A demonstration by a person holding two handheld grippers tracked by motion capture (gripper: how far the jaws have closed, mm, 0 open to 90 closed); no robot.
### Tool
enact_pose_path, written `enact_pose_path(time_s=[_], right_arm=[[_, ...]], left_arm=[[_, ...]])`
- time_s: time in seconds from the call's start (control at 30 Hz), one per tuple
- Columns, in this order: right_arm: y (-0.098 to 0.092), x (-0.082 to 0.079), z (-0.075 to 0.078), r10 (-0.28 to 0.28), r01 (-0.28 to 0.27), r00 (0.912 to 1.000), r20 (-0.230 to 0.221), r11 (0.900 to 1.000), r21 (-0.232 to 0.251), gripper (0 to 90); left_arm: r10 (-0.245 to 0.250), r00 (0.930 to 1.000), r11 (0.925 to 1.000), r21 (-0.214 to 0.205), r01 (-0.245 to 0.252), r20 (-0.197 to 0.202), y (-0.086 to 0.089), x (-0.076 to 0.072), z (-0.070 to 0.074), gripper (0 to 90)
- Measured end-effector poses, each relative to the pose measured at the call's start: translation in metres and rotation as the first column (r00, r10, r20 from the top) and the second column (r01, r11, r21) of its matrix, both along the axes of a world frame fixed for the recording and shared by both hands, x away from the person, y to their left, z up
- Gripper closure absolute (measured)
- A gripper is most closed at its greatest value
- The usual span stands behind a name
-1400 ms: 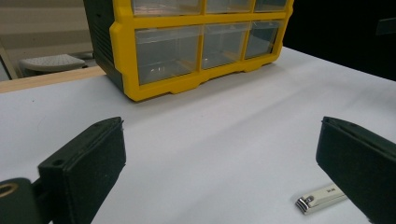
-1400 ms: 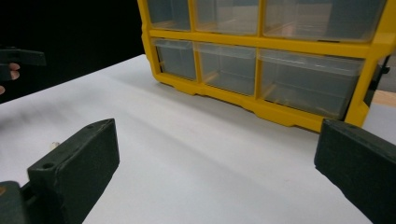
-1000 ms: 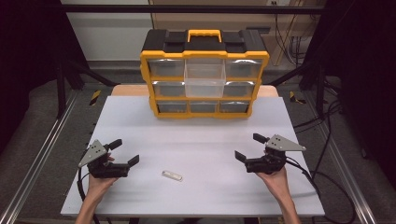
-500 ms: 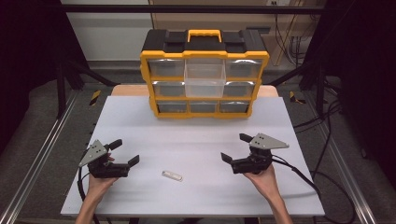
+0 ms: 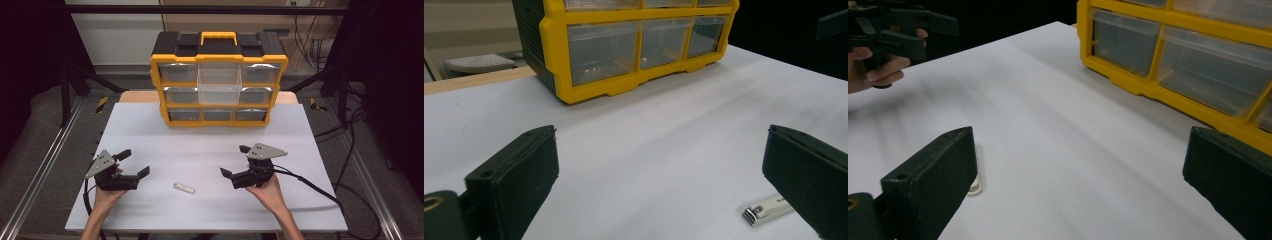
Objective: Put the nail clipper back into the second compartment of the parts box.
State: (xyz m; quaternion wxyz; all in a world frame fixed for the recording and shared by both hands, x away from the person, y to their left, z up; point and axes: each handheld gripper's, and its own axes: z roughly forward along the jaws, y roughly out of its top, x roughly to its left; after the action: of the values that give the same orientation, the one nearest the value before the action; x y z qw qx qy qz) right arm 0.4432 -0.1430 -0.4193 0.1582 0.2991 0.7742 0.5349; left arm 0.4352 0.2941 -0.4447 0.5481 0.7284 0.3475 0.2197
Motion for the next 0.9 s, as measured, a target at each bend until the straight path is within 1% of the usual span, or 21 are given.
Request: enact_pose_path(time_s=[0.07,0.1,0.23,0.43,0.7,0.9], right_arm=[[0.006,0.0,0.001,0.004,-0.004,1.0,-0.006,0.9999,-0.012,1.8],[0.009,0.0,0.001,0.008,-0.008,1.0,-0.004,0.9997,-0.024,1.8],[0.024,0.0,0.001,0.035,-0.035,0.9994,-0.002,0.9983,-0.045,1.9],[0.046,0.002,0.0,0.069,-0.07,0.9975,-0.014,0.9964,-0.049,2.5],[0.071,0.003,-0.005,0.103,-0.105,0.9944,-0.026,0.9903,-0.092,2.9],[0.091,0.004,-0.008,0.134,-0.138,0.9899,-0.047,0.9846,-0.107,3.3]], left_arm=[[0.0,1.0,1.0,0.0,0.0,0.0,0.0,0.0,0.0,1.6],[0.0,1.0,1.0,0.002,0.0,0.001,-0.001,0.0,0.0,1.6],[-0.001,1.0,1.0,0.002,0.001,0.0,-0.001,0.0,0.0,1.6],[0.001,1.0,1.0,0.003,-0.001,0.002,0.0,0.0,0.0,1.5],[0.003,1.0,1.0,0.008,-0.003,0.002,-0.001,0.0,0.0,1.5],[0.003,1.0,0.9999,0.01,-0.003,0.001,-0.001,0.0,0.0,1.4]])
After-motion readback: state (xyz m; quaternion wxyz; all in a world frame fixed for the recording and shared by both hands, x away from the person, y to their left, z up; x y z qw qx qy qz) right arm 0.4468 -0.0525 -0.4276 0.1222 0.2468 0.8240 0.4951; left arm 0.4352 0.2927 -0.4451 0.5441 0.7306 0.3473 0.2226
